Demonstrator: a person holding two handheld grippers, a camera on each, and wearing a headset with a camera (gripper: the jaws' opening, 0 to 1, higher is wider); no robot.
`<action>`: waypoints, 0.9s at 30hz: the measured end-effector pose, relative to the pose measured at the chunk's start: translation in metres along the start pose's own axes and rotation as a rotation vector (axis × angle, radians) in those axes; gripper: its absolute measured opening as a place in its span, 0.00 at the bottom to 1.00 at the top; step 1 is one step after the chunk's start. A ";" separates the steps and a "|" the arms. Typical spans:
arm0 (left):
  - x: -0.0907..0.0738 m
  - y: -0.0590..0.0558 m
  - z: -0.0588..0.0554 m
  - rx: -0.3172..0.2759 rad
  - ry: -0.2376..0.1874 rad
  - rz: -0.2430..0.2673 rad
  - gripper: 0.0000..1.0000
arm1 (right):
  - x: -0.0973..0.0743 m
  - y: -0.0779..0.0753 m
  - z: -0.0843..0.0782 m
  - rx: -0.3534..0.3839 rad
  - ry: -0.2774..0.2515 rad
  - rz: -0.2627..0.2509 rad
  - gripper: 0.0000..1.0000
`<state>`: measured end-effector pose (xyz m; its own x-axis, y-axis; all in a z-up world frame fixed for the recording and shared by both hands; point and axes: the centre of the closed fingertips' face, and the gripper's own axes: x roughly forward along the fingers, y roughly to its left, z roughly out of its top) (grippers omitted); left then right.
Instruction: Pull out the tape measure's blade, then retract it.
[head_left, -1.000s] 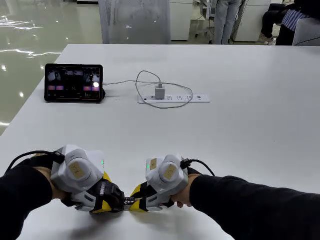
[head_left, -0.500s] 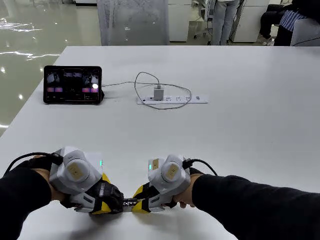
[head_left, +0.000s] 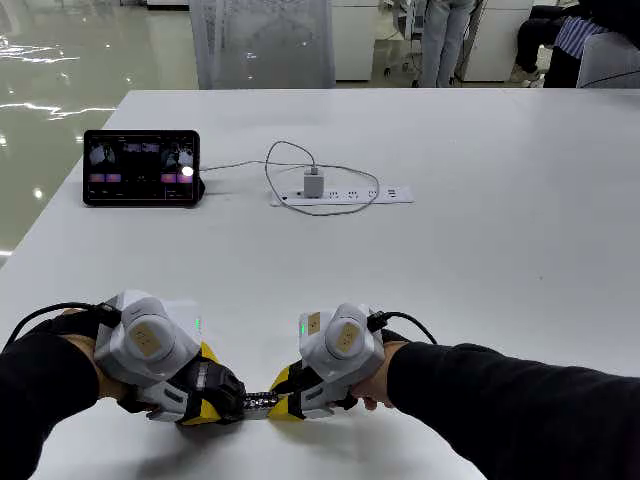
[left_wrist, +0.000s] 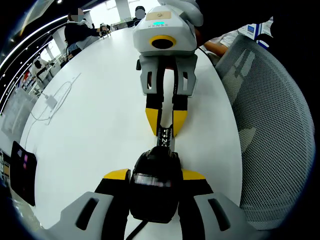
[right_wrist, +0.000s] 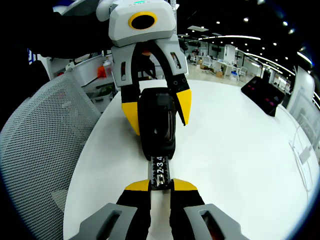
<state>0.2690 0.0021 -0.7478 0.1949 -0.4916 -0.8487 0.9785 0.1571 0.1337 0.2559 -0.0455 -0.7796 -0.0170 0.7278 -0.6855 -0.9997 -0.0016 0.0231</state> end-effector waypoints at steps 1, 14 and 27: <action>0.000 0.000 0.000 0.000 0.000 0.000 0.32 | 0.000 0.000 0.000 0.000 0.001 0.000 0.10; 0.001 0.000 0.000 0.000 -0.003 0.000 0.32 | -0.004 -0.001 -0.005 0.006 0.007 0.000 0.10; 0.000 -0.001 0.000 -0.003 -0.006 0.001 0.32 | -0.009 -0.002 -0.009 0.013 0.011 -0.001 0.10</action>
<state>0.2681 0.0018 -0.7482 0.1964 -0.4967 -0.8454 0.9780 0.1604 0.1330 0.2575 -0.0583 -0.7800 -0.0165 0.7204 -0.6933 -0.9995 0.0077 0.0318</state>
